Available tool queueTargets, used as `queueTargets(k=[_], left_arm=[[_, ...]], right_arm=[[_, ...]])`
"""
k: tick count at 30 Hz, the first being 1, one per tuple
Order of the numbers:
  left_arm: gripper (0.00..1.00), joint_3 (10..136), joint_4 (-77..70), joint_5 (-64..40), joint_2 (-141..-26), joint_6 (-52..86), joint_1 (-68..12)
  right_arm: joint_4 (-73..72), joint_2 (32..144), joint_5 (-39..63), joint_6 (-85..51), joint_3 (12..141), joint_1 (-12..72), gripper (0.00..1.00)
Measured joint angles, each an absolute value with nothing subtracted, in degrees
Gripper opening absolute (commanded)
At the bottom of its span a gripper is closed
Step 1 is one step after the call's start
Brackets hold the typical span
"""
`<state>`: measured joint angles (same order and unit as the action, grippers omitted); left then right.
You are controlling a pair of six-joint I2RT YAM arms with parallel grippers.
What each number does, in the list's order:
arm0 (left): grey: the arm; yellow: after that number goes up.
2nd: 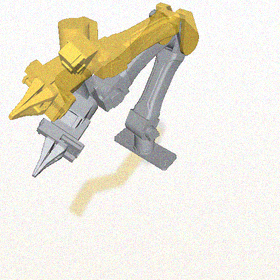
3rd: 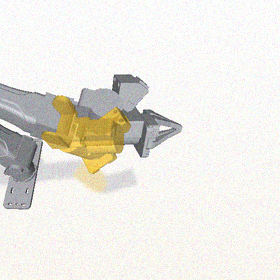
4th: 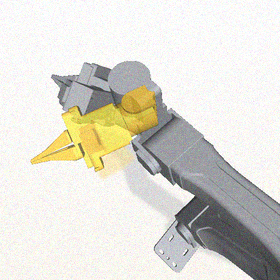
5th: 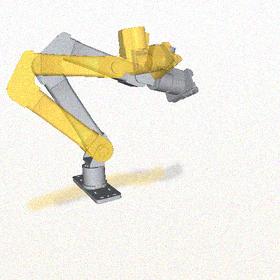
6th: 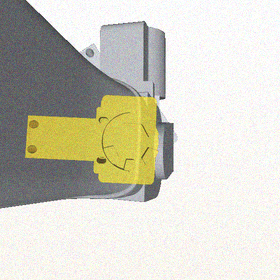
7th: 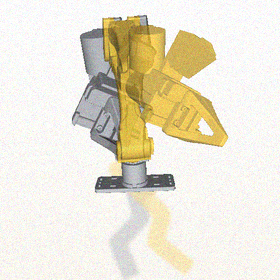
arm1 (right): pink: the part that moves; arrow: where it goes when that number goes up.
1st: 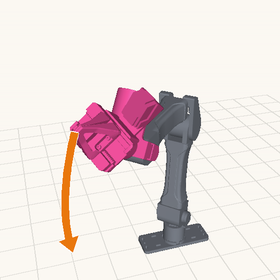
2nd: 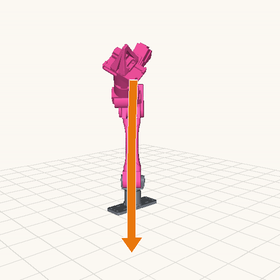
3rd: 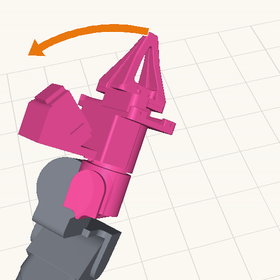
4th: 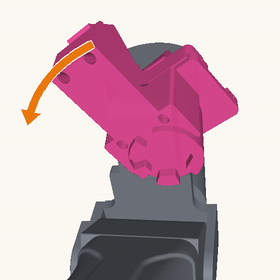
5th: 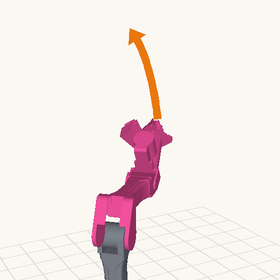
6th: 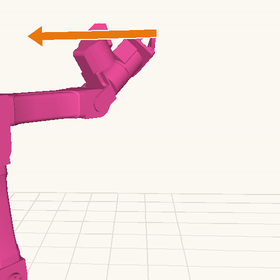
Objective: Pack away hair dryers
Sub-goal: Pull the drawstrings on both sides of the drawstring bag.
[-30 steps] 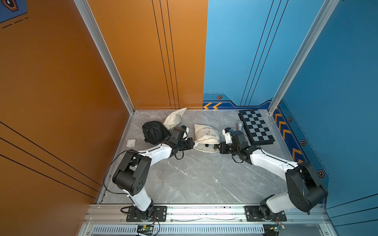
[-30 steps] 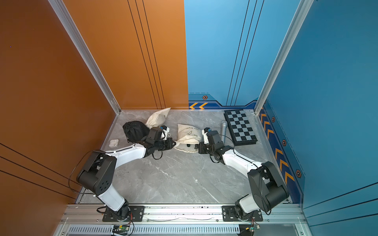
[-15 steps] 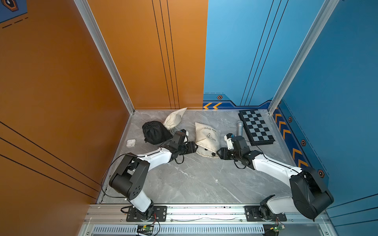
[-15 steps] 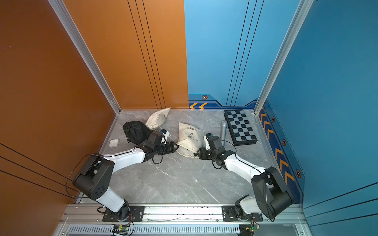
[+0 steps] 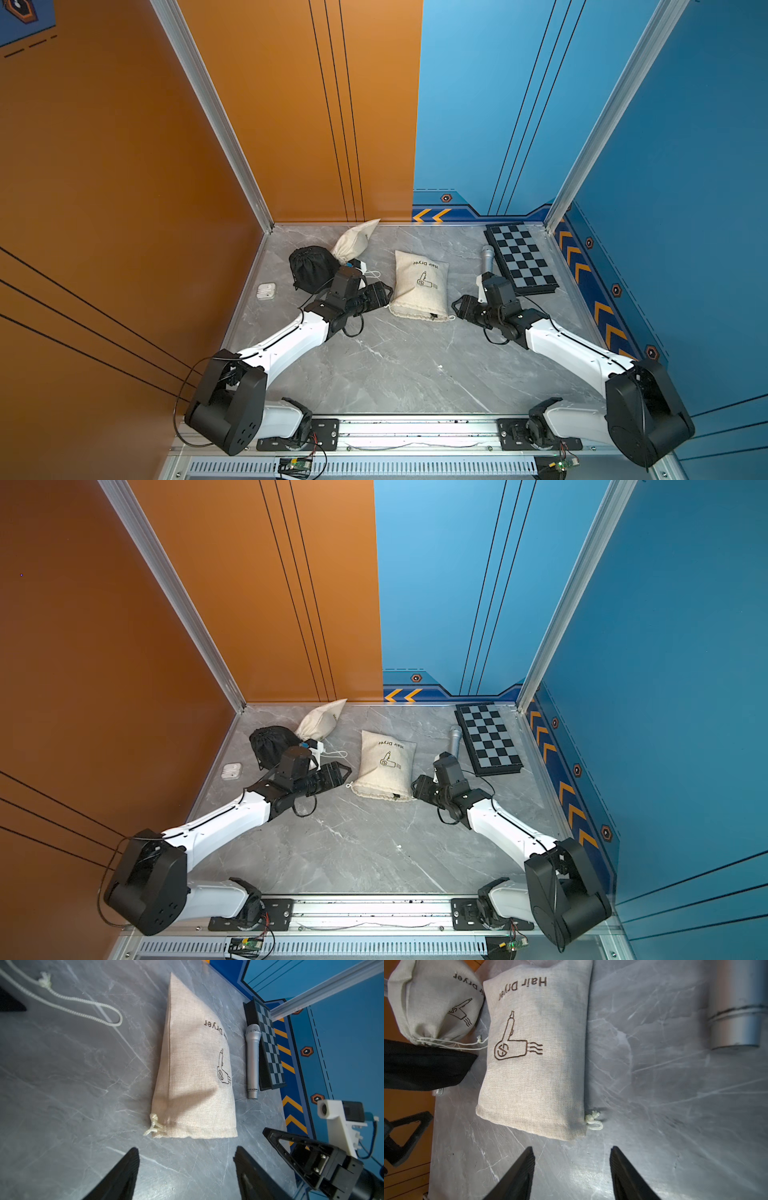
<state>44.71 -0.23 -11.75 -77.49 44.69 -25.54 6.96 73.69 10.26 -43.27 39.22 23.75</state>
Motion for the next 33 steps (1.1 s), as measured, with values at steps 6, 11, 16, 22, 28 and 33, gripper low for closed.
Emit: queueTargets(k=[6,11,16,22,28,33], left_arm=[[0.57,43.5,2.4,-11.5,-78.8,47.3,-25.4],[0.41,40.2,1.9,-11.6,-80.4,50.2,-24.6],[0.39,39.0,-1.4,-12.5,-84.2,54.1,-24.3],[0.44,39.1,-4.7,-12.6,-86.7,56.7,-24.3],[0.47,38.7,-10.9,-12.6,-87.3,63.6,-23.8],[0.47,37.7,-15.8,-12.1,-87.4,70.2,-23.7]], right_arm=[[7.6,72.8,9.6,-46.5,38.0,23.3,0.58],[8.3,72.9,9.6,-46.9,37.4,22.7,0.56],[8.4,72.9,9.6,-46.8,37.4,22.7,0.56],[8.4,73.1,9.6,-46.8,37.4,22.7,0.55],[8.4,74.1,9.6,-46.8,37.4,22.7,0.55],[8.4,74.4,9.6,-46.8,37.4,22.7,0.55]])
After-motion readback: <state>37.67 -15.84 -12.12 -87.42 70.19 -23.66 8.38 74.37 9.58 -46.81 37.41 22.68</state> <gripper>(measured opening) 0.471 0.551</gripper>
